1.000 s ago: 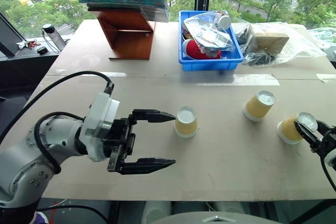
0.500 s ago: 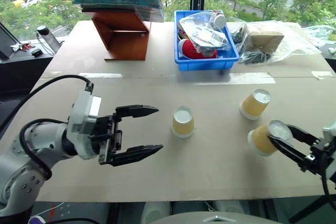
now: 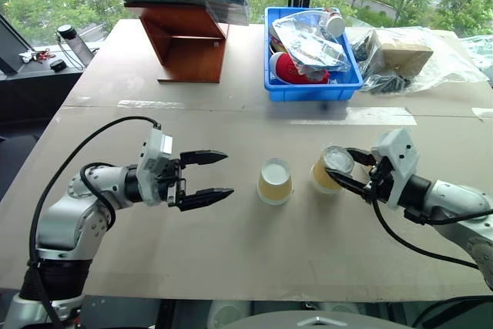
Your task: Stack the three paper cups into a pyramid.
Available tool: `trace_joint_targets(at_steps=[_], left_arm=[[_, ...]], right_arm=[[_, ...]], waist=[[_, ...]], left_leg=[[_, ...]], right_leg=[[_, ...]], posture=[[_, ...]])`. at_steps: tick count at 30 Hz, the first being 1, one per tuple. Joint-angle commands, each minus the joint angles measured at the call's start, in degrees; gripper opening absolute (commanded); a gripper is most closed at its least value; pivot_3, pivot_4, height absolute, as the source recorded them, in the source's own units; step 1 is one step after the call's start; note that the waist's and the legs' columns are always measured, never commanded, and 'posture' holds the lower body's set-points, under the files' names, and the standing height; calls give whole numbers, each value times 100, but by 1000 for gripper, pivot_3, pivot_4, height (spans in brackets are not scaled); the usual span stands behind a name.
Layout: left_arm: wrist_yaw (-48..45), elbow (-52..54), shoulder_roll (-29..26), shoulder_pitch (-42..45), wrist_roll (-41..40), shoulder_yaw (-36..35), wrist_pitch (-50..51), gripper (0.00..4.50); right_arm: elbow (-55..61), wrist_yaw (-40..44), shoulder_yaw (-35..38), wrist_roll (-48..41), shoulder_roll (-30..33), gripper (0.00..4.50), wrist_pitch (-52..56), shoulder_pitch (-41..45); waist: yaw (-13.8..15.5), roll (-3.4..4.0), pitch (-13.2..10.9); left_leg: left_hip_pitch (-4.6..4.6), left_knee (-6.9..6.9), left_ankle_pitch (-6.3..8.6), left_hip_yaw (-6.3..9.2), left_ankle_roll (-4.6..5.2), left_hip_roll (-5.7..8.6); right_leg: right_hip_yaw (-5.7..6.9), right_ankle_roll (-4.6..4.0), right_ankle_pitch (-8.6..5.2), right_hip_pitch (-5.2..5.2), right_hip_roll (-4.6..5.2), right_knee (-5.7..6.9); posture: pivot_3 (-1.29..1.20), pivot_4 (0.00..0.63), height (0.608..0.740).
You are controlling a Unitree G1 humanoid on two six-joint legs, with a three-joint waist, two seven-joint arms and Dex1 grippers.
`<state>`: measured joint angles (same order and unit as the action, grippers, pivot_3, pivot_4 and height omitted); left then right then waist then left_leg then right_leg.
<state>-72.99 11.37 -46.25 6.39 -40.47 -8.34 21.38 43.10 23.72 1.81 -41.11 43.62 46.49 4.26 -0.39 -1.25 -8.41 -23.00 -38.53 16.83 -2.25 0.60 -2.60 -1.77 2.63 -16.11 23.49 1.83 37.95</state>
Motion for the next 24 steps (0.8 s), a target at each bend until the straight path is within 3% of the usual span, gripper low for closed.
trace_joint_targets(at_steps=[1,11,24], left_arm=[[-163,66,24,-134,51,-128,-229,4500],[-646,-39,-98,-526,110,-344,-611,4500],[-940,-65,-140,-943,108,-584,-836,4500]], right_arm=[[39,259,-132,131,24,2443,-133,89],[80,281,-451,110,-370,2443,83,480],[110,290,-748,264,-550,2443,221,557]], waist=[[-23,0,0],[-35,1,-1],[-39,1,-1]], left_leg=[[0,0,0,0,1,-1],[22,-51,16,24,28,12],[19,-64,16,32,28,11]], right_leg=[[1,0,0,0,2,0],[4,-1,1,-4,0,89],[9,-1,1,-8,1,90]], posture=[[0,150,740],[0,150,740],[0,150,740]])
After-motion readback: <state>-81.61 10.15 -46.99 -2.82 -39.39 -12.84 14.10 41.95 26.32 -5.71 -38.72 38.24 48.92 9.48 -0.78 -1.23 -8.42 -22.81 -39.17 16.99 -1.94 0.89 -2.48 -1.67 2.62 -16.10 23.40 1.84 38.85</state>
